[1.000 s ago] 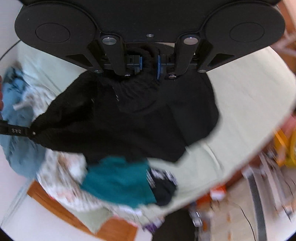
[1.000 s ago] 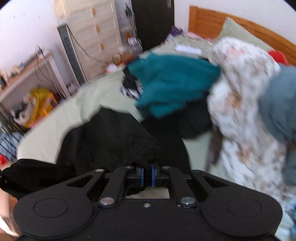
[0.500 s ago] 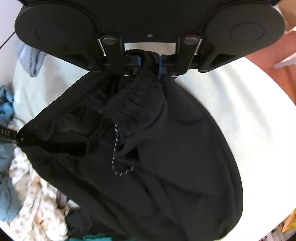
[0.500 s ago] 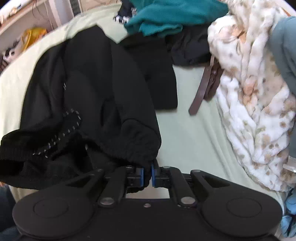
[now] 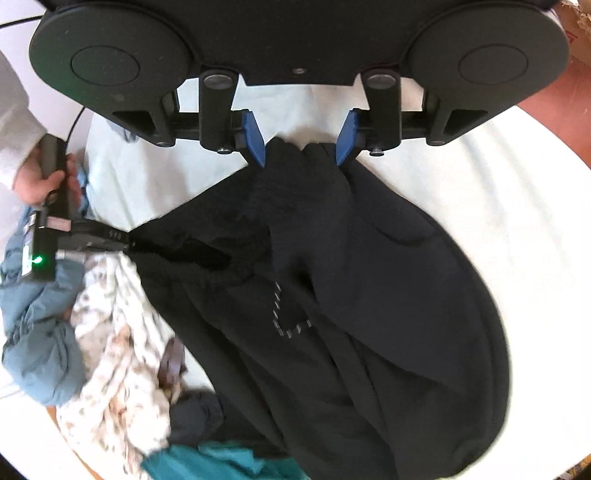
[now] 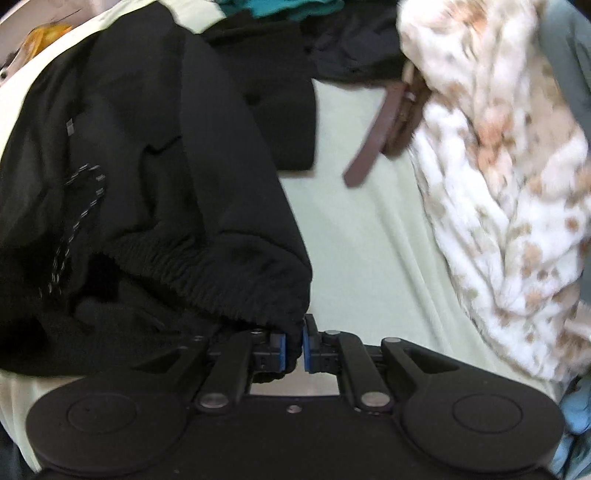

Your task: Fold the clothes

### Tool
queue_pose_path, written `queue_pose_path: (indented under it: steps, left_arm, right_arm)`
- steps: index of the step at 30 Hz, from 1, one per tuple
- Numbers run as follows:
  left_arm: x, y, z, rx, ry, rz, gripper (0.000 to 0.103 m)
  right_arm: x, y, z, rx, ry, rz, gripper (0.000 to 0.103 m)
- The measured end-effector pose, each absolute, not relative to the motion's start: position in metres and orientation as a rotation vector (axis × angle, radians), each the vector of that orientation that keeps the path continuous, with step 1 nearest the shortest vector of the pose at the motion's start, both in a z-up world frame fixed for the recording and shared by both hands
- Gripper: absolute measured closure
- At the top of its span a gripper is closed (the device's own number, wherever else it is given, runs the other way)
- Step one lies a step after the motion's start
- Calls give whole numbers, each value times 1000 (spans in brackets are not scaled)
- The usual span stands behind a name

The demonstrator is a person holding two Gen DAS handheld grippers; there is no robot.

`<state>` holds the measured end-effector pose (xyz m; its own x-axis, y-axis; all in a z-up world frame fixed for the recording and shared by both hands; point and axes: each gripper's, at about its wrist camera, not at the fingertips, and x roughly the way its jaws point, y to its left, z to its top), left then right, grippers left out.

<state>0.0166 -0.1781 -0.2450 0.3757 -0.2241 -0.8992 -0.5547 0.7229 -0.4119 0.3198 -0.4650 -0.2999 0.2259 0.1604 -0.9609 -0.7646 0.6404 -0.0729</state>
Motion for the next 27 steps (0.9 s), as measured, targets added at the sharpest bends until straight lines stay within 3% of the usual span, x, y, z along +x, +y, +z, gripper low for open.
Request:
queue_pose_path:
  steps: [1,3,4,6,7,12,19,27]
  left_arm:
    - [15,-171,-242,-772,1199,276,54]
    - [18,-166,-241,-752,1206,320,54]
    - [25,-158,-242,-741,1218,338,54]
    - [40,-141,-245,-718,1241,371,54]
    - [50,-138,-246,-706,1246,376,54]
    - [90,-128,-249,-608,1251,347,54]
    - [177,-154,-237,-315,1261,41,53]
    - [252,-183,-263,54,1260,-289,50]
  right_arm:
    - [322,-467,-302,-600,1191,692,87]
    - [322,-472,-303,-558,1202,666,69]
    - [320,-475,-302,-533,1209,661,66]
    - [319,-484,-302,-492,1227,629,41]
    - [317,-491,-301,-470,1237,596,34]
    - [289,-530,-291,-216,1288,439,34]
    - [180,-523,-270,156,1286,403,34]
    - [102,-426,-289,187,1273,340,34]
